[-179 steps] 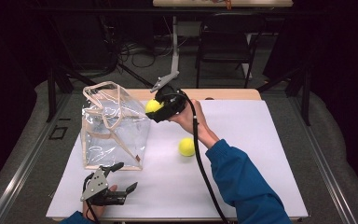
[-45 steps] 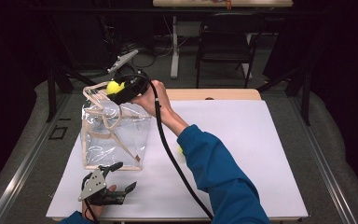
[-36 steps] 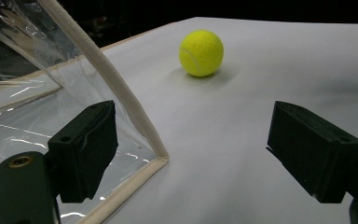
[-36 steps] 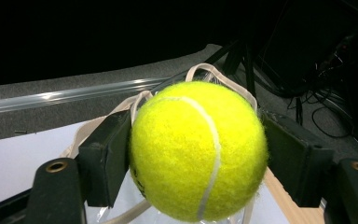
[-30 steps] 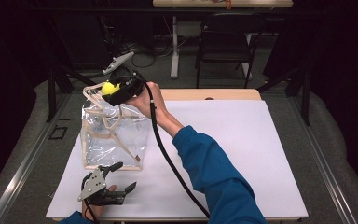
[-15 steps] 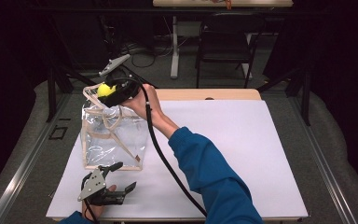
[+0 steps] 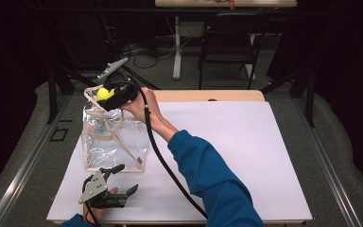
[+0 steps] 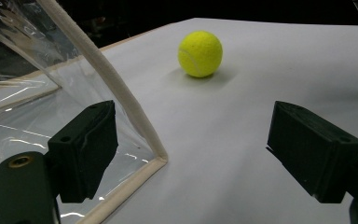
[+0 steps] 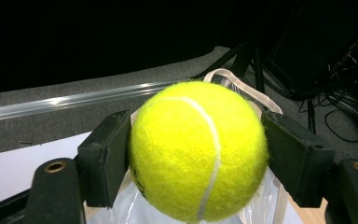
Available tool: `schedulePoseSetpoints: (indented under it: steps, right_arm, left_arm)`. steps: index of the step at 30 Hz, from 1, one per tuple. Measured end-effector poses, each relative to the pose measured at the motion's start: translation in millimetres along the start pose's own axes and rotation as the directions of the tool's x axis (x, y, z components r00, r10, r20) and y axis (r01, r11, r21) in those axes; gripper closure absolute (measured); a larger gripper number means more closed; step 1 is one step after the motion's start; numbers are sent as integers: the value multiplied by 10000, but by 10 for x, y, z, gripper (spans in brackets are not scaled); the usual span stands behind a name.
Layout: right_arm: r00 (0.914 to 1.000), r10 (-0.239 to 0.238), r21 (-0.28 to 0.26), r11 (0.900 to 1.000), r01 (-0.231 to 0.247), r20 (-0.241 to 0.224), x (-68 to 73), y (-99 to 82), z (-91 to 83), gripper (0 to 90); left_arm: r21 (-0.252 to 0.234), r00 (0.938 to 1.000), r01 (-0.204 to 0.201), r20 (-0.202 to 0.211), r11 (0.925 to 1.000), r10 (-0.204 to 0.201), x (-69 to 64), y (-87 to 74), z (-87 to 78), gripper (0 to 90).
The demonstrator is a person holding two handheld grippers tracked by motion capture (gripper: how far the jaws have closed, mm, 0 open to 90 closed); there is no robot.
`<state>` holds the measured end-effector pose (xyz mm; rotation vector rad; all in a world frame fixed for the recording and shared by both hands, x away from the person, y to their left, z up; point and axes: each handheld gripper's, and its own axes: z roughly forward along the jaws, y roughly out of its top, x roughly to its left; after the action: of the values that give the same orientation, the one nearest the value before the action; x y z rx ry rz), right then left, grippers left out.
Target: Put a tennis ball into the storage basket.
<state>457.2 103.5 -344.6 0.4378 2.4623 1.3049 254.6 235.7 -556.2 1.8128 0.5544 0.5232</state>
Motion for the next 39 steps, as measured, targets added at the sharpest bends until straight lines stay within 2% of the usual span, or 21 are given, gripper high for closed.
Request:
schedulePoseSetpoints:
  steps: [20, 22, 27, 32, 34, 39]
  right_arm:
    - [9999, 34, 393, 9992, -27, -169, 53, -43, 160, 256]
    - [9999, 87, 587, 9982, -80, -128, 57, -53, 198, 255]
    - [9997, 202, 682, 9975, -194, -115, 44, -74, 227, 254]
    - [9986, 527, 450, 9976, -524, -64, -3, -74, 140, 140]
    - [9984, 557, 415, 9976, -552, -111, -17, -77, 112, 142]
    - [9956, 797, 337, 9964, -781, -486, -86, -136, -67, 82]
  left_arm:
    - [5, 10000, -27, 1, 10000, 27, 1, 2, -7, 158]
    - [-5, 10000, -18, 8, 10000, 18, 1, 2, -7, 158]
    - [-5, 10000, -20, 8, 10000, 20, 1, 2, -9, 158]
    - [-8, 10000, -18, 15, 10000, 18, 1, 2, -9, 158]
    - [2, 10000, -25, 13, 10000, 25, 1, 2, -8, 158]
    - [-5, 10000, -29, 13, 10000, 29, -3, 3, -4, 158]
